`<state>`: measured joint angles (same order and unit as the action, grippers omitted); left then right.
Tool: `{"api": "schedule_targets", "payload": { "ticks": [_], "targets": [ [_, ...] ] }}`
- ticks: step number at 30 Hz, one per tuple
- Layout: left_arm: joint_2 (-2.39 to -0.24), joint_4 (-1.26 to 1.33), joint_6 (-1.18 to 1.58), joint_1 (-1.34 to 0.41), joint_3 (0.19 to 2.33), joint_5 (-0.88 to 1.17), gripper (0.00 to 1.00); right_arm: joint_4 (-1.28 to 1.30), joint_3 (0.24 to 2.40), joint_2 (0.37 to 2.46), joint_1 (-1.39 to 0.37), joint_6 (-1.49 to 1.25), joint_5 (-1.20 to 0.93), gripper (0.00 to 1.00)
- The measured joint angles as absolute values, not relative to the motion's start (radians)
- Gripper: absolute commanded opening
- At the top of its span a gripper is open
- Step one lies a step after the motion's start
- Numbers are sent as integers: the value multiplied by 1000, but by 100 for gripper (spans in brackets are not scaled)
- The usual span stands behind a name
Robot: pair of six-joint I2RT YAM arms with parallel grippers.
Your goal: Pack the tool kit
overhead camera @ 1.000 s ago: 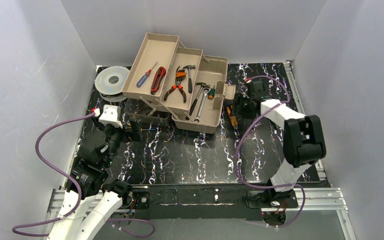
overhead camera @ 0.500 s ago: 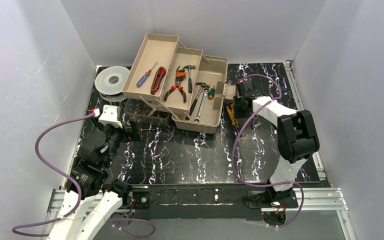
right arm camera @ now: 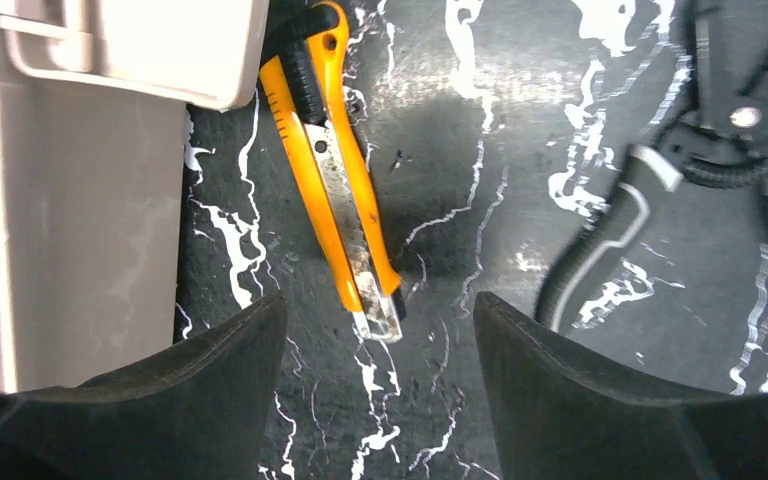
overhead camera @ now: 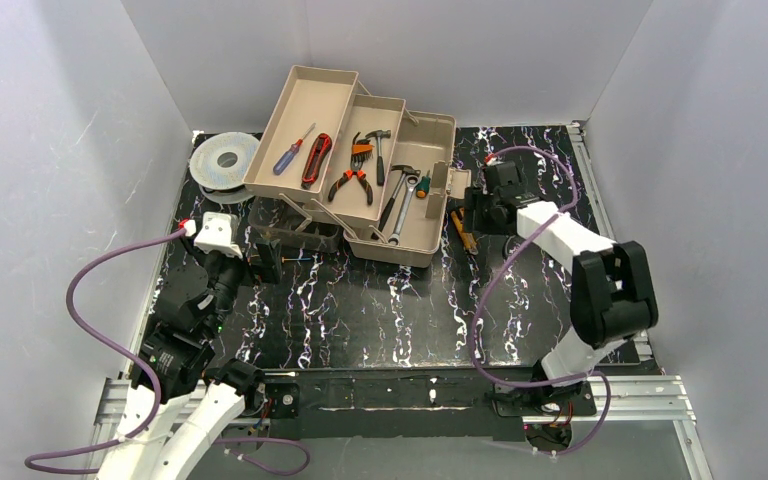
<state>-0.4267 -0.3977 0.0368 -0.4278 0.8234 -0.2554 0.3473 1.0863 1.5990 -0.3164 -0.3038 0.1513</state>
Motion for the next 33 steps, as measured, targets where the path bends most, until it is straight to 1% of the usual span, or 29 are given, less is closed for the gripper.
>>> {"api": "schedule_targets", "payload": {
  "ticks": [4,7,8,10,12,15,17,20,21,22,24,28,30,33],
  "targets": [
    [-425,-398,37,-428,823,-256,98,353,1123,1707,-316,-300,115,76],
    [-425,-398,37,-428,823,-258,98,366,1147,1777,-317,-297,91,71],
    [-425,-398,37,-428,823,-259,98,373,1156,1797,-317,-295,81,66],
    [-425,-398,36,-428,823,-262,98,398,1183,1833,-321,-287,83,53],
    [-424,-398,36,-428,822,-264,98,435,1230,1864,-327,-289,112,36],
    [-422,-398,36,-428,817,-267,98,464,1269,1893,-344,-300,187,22],
    [-422,-398,36,-428,813,-269,98,460,1253,1878,-350,-310,216,20],
    [-422,-398,36,-428,812,-270,98,442,1172,1798,-356,-328,240,19],
    [-422,-398,36,-428,812,-271,98,445,1142,1758,-357,-338,251,19],
    [-422,-398,36,-428,812,-271,98,446,1114,1711,-357,-345,265,17],
    [-422,-398,36,-428,812,-272,98,444,1079,1620,-356,-360,289,17],
    [-422,-398,36,-428,812,-273,98,413,1065,1445,-355,-371,296,17],
    [-422,-398,36,-428,812,-273,98,373,1065,1375,-355,-369,250,17],
    [-422,-398,36,-428,812,-273,98,292,1065,1324,-355,-365,97,17]
  ]
}}
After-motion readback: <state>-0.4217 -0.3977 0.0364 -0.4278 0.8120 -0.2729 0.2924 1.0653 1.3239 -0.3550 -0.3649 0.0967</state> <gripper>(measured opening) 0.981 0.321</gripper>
